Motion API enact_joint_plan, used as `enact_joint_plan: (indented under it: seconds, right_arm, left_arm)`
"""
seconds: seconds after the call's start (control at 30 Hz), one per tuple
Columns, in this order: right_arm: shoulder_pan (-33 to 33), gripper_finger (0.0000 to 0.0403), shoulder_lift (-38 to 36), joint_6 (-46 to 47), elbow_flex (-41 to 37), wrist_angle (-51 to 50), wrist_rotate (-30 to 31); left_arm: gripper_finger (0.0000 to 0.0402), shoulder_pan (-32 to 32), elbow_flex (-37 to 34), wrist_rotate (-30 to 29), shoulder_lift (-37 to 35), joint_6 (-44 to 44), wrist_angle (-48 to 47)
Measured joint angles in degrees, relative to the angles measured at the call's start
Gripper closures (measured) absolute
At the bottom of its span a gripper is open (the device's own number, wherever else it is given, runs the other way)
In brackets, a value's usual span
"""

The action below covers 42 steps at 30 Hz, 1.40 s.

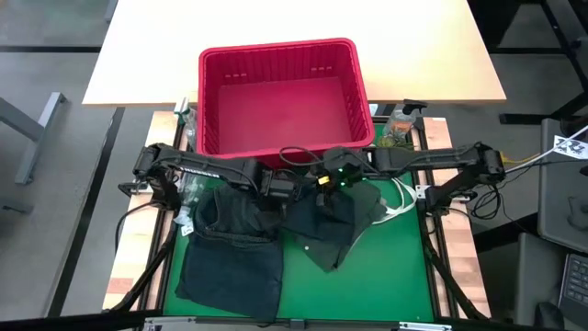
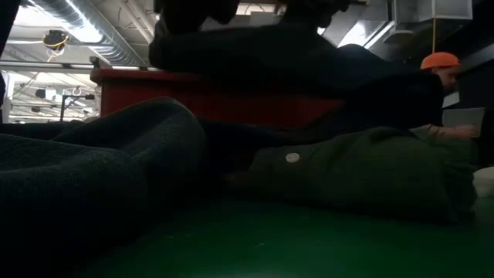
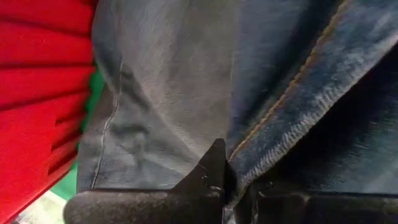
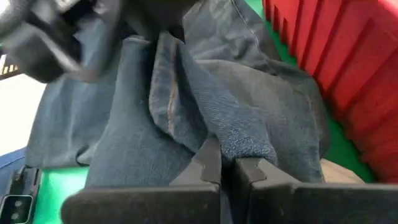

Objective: Fold laundry
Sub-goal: Fold the dark blue pants

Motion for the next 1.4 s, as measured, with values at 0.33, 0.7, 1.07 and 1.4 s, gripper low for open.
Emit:
enact_joint_plan:
  seconds: [0.33, 0.7, 1.07, 1.4]
  right_arm:
    - [0.1, 0.04, 0.1, -1.7, 0.0, 0.9, 0.3]
    - [0.0, 0.0281, 1.1, -3.0, 0.0, -2.1, 2.4]
    - [0.0, 0.0213, 0.7, -20.0, 13.3, -35.5, 2.3]
    - [0.1, 0.0214, -0.2, -23.4, 8.5, -35.6, 2.3]
  left_arm:
    - [0.0401, 0.3, -12.6, 0.0, -0.2, -0.5, 15.4]
    - [0.0401, 0.0, -18.6, 2.6, -0.1, -2.6, 14.7]
    - [0.0369, -0.1, -21.3, 0.3, 0.0, -3.8, 16.3]
    - [0.0301, -0.2, -21.3, 0.5, -1.1, -4.5, 14.7]
